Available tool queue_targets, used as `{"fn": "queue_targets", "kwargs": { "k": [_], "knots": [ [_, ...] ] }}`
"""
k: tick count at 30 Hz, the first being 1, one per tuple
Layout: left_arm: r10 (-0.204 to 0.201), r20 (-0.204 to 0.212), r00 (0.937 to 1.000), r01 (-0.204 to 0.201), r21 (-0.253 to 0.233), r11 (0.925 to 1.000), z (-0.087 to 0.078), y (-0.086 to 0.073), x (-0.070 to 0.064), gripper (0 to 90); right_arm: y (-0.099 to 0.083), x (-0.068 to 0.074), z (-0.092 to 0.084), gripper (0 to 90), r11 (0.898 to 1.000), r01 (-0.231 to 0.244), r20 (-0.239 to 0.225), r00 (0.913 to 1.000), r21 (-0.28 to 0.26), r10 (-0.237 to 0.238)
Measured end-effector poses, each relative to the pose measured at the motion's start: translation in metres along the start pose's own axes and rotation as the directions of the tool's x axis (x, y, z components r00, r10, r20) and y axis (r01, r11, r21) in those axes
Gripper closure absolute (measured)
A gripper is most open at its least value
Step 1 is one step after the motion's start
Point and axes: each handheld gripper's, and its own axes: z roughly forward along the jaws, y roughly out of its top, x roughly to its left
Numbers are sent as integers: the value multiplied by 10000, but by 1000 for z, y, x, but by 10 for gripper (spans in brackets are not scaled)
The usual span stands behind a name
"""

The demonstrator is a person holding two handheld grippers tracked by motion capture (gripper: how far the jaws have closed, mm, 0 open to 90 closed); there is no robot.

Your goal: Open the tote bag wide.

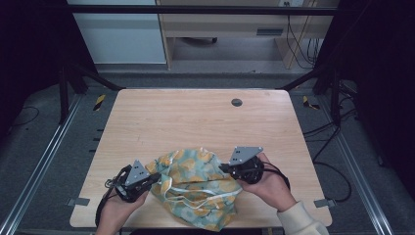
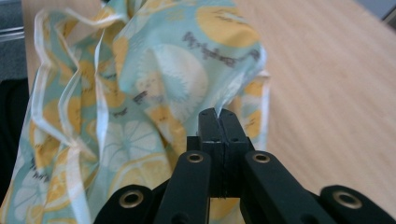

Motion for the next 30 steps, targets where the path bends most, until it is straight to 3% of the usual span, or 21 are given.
{"fn": "queue_targets", "kwargs": {
  "k": [5, 7, 11, 14, 17, 21, 30],
  "knots": [
    [-343, -331, 9989, 324, -576, 9978, -11, 11, 13, 900, 21, -14, -10, 900, 9989, -131, 322, 9994, -442, 145],
    [-265, -400, 9988, 236, -711, 9972, -17, 16, 16, 900, 29, -22, -12, 900, 9977, -232, 459, 9986, -638, 261],
    [-55, -563, 9984, 23, -579, 9983, -26, 17, 16, 900, 44, -38, -20, 900, 9921, -538, 745, 9953, -1137, 625],
    [-17, -524, 9986, 8, -176, 9998, -21, 12, 20, 900, 47, -56, -19, 900, 9886, -890, 1204, 9873, -1214, 1037],
    [-102, -357, 9993, 114, 324, 9994, -7, 4, 23, 900, 41, -71, -5, 900, 9865, -1400, 1382, 9789, -846, 1508],
    [-58, -68, 10000, 64, 928, 9957, 9, -4, 20, 900, 18, -89, 28, 900, 9792, -2027, 1553, 9673, -7, 2004],
    [186, 582, 9981, -289, 1805, 9832, 20, -11, 11, 900, -19, -105, 61, 900, 9537, -2697, 1925, 9510, 1332, 2420]
  ]
}}
